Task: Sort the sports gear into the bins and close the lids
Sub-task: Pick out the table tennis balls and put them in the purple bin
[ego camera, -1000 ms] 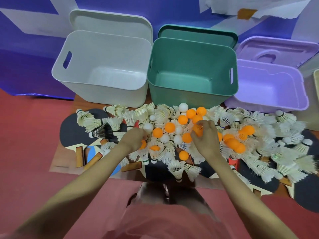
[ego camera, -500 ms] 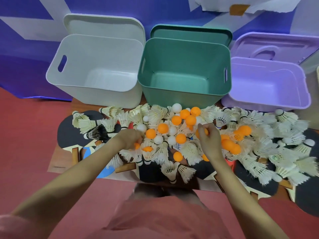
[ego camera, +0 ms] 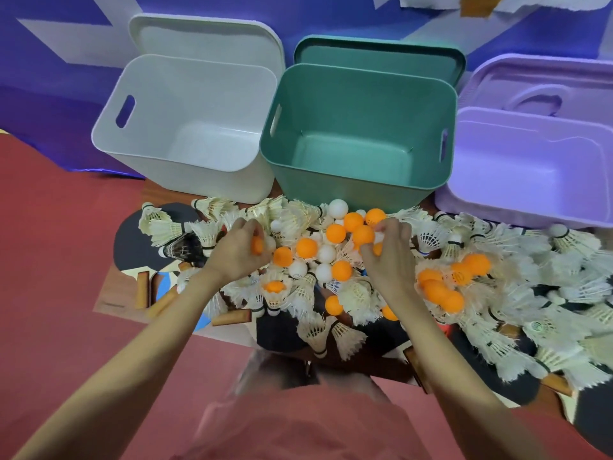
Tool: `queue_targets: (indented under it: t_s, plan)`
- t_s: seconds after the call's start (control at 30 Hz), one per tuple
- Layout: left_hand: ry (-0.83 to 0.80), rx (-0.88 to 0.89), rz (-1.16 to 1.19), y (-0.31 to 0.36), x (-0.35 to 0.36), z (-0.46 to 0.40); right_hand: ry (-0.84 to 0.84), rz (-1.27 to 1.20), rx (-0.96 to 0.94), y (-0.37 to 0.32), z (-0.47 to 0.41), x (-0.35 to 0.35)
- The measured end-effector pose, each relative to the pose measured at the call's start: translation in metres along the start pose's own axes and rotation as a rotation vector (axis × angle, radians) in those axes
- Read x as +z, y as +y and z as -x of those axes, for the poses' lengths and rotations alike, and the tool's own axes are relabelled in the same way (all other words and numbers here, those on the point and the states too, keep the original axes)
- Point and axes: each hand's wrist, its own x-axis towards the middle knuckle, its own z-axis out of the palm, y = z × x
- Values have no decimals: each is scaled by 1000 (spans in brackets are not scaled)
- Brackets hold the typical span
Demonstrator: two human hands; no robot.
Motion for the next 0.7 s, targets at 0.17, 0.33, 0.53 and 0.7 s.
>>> queue_targets:
  t_s: [0.17,0.33,0.53,0.7]
  plan:
    - [72,-106,29,3,13,2,-70,160,-76,1,-8,-1]
    - [145,-198,-4,-5,13,2,-155,264,-132,5,-13,2]
    - [94,-46,-168,-9,16,-5,-189,245,-150,2,-12,6]
    - [43,7,-332,-6,22,-9,-118,-89,-21,-5,-5,2]
